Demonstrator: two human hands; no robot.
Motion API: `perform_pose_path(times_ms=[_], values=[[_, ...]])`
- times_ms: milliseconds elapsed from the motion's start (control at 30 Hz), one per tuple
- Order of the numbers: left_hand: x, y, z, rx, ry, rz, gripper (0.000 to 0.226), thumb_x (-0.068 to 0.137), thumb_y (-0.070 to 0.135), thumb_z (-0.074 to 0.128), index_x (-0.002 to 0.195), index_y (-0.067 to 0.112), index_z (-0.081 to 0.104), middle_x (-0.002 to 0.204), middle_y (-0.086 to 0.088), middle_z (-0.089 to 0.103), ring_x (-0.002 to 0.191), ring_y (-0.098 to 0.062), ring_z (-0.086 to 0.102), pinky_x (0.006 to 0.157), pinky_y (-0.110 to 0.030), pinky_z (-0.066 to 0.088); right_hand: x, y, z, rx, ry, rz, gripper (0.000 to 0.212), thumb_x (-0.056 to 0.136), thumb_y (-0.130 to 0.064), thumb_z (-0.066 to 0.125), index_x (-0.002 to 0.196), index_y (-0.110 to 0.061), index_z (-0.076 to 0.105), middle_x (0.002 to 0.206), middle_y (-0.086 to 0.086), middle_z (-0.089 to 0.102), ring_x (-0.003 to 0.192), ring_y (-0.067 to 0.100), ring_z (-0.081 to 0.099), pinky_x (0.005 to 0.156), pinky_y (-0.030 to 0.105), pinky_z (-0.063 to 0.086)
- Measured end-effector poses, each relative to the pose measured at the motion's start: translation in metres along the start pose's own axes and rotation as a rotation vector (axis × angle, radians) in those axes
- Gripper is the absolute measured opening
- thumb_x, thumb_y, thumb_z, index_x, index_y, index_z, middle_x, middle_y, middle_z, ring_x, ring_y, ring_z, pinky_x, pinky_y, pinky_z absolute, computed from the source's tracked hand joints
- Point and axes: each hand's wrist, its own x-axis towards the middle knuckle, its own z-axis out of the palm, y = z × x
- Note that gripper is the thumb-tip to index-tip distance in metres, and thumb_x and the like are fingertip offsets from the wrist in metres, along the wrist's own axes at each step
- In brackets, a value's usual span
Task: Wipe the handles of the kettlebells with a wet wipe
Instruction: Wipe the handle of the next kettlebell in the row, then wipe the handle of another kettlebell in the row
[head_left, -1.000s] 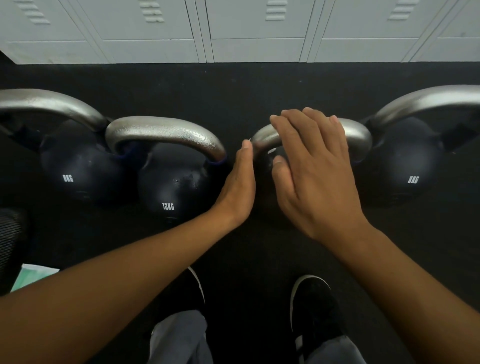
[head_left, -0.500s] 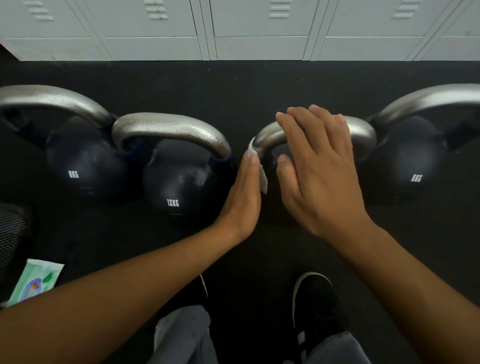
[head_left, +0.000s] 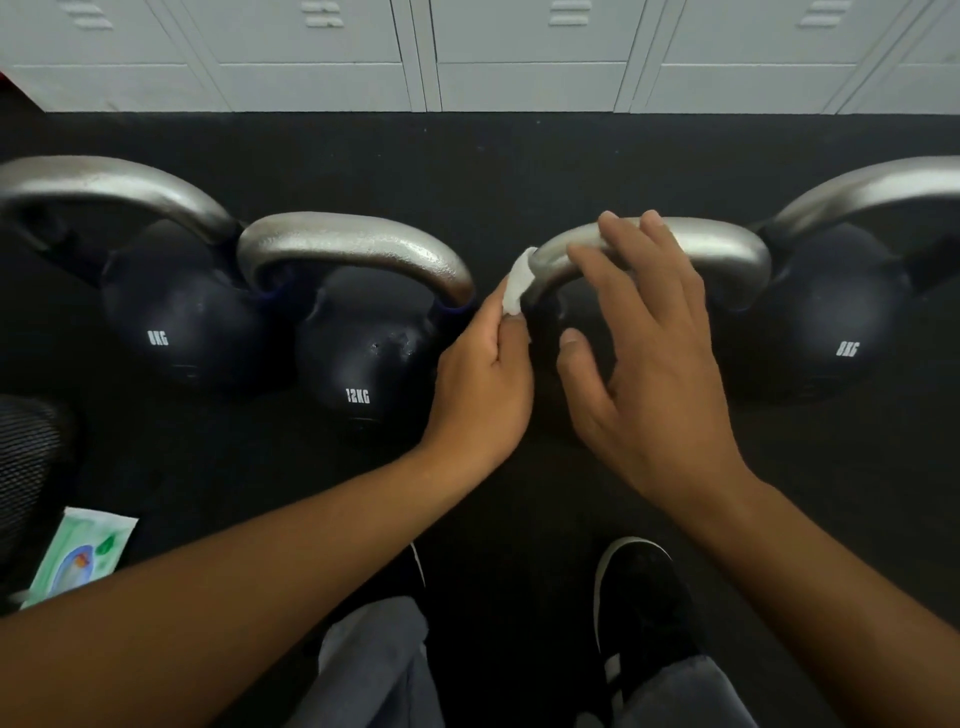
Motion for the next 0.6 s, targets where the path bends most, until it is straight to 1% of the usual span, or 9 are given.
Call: perform_pose_path(times_ms=[67,133,200,267,333,433,500,567,600], values=[[-0.004,0.001,-0.004,-0.040,-0.009,0.018,0.042,0.111,0.029,0.035,0.150,0.038,0.049,0.124,0.010,0.070,0.104,-0.003,0.069,0.099,-0.042,0.056,-0.006,-0.003,0.001,0.086,0.055,-0.001,0.049,0.097,-0.020,0.054,0.145,-0.011,0.055,0.155,0.005,0.046,0.151,0.018,0.030,0.122,0.032,0.032],[-0.009,0.004,-0.008,-0.099,-0.027,0.019,0.044,0.109,0.030,0.035,0.152,0.034,0.048,0.133,0.010,0.067,0.121,-0.002,0.063,0.109,-0.043,0.050,-0.010,-0.010,0.002,0.162,0.056,0.024,0.046,0.097,-0.019,0.054,0.142,-0.014,0.058,0.143,-0.003,0.053,0.136,0.008,0.042,0.111,0.016,0.035],[-0.016,0.007,-0.012,-0.113,-0.060,0.033,0.046,0.110,0.027,0.036,0.155,0.030,0.044,0.143,0.011,0.062,0.135,-0.001,0.053,0.117,-0.041,0.042,-0.013,-0.018,0.006,0.324,-0.016,0.149,0.043,0.100,-0.020,0.053,0.143,-0.021,0.056,0.137,-0.013,0.056,0.129,-0.001,0.050,0.105,0.012,0.039],[-0.022,0.009,-0.019,-0.094,-0.092,0.047,0.047,0.111,0.026,0.036,0.158,0.029,0.040,0.149,0.012,0.056,0.139,0.002,0.048,0.120,-0.036,0.039,-0.015,-0.026,0.012,0.557,-0.092,0.369,0.045,0.103,-0.029,0.049,0.147,-0.029,0.054,0.137,-0.021,0.057,0.130,-0.006,0.052,0.108,0.018,0.043],[-0.027,0.008,-0.030,-0.030,-0.119,0.060,0.047,0.112,0.025,0.036,0.159,0.028,0.037,0.153,0.013,0.052,0.141,0.006,0.043,0.120,-0.025,0.037,-0.013,-0.030,0.018,0.776,-0.138,0.537,0.054,0.099,-0.041,0.042,0.152,-0.032,0.050,0.146,-0.020,0.057,0.136,-0.009,0.048,0.119,0.029,0.040],[-0.028,0.006,-0.043,0.031,-0.139,0.113,0.049,0.112,0.021,0.038,0.160,0.023,0.034,0.160,0.011,0.045,0.145,0.008,0.035,0.119,-0.015,0.029,-0.007,-0.042,0.022,0.960,-0.167,0.577,0.059,0.098,-0.043,0.038,0.155,-0.029,0.047,0.153,-0.015,0.054,0.141,-0.006,0.046,0.124,0.034,0.034],[-0.027,0.005,-0.045,0.019,-0.130,0.129,0.048,0.112,0.020,0.038,0.160,0.023,0.035,0.159,0.010,0.046,0.144,0.008,0.038,0.119,-0.018,0.033,-0.006,-0.053,0.025,1.017,-0.178,0.548,0.049,0.103,-0.042,0.038,0.150,-0.032,0.050,0.150,-0.015,0.057,0.139,-0.006,0.049,0.123,0.033,0.036],[-0.030,0.003,-0.042,-0.002,-0.116,0.139,0.046,0.112,0.019,0.040,0.158,0.022,0.039,0.156,0.009,0.050,0.142,0.006,0.043,0.118,-0.023,0.038,-0.004,-0.061,0.031,1.121,-0.169,0.615,0.034,0.110,-0.041,0.038,0.135,-0.035,0.062,0.134,-0.014,0.070,0.130,-0.002,0.059,0.118,0.035,0.040],[-0.031,0.001,-0.041,-0.004,-0.107,0.143,0.046,0.112,0.018,0.041,0.158,0.021,0.040,0.156,0.008,0.050,0.142,0.004,0.043,0.118,-0.025,0.039,-0.002,-0.064,0.034,1.150,-0.167,0.646,0.033,0.110,-0.043,0.038,0.126,-0.034,0.066,0.127,-0.011,0.074,0.125,0.001,0.064,0.117,0.037,0.042]])
